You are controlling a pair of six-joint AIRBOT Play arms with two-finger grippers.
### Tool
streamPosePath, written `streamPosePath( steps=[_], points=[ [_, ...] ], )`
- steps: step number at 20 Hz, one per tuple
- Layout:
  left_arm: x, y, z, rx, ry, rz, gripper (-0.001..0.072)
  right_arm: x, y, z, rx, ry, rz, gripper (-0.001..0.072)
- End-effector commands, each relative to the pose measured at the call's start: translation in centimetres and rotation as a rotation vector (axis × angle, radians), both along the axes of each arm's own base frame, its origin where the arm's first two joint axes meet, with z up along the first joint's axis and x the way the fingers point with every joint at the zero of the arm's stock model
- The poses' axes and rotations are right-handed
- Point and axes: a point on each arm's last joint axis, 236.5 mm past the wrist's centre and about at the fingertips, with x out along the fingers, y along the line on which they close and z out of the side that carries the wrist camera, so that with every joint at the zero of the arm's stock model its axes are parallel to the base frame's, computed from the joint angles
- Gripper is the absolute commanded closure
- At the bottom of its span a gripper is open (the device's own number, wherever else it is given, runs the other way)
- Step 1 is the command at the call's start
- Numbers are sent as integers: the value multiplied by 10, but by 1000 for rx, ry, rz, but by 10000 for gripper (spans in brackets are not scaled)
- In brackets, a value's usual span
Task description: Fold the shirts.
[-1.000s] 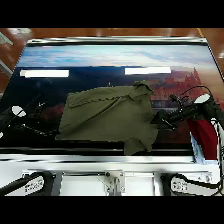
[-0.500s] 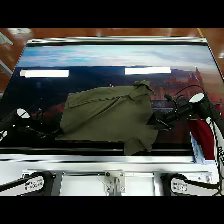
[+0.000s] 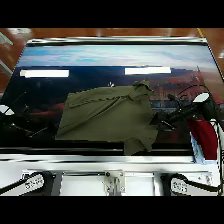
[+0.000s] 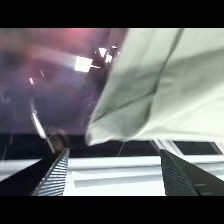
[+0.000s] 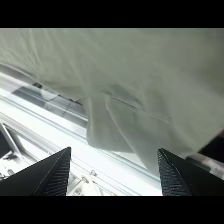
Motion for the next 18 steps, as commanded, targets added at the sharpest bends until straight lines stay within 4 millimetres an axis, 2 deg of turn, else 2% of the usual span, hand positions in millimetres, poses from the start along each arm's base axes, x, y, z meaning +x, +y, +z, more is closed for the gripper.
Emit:
streamPosePath(
  steps=[1,3,6,8,12,13,14,18],
  points=[
    [-22,3,-2,-64,29,-10,35,0,-8,2,-14,-6,-13,68],
    [-31,-9,-16,-107,40,-1,36,1,-9,1,-20,-12,-16,68],
    [-21,-24,-32,-152,-33,68,41,3,-9,1,-22,-12,-25,68],
    [-16,-28,-33,-165,-67,71,42,2,-9,1,-22,-6,-30,68],
    [-7,-22,-36,-138,-103,89,50,3,-9,1,-23,-4,-35,68],
    [-3,-21,-37,-129,-115,95,74,3,-9,1,-24,0,-39,68],
    [-1,-20,-38,-118,-125,97,133,3,-9,1,-23,0,-40,68],
    [13,-25,-40,-94,-171,91,139,3,-9,1,-23,7,-50,68]
  ],
)
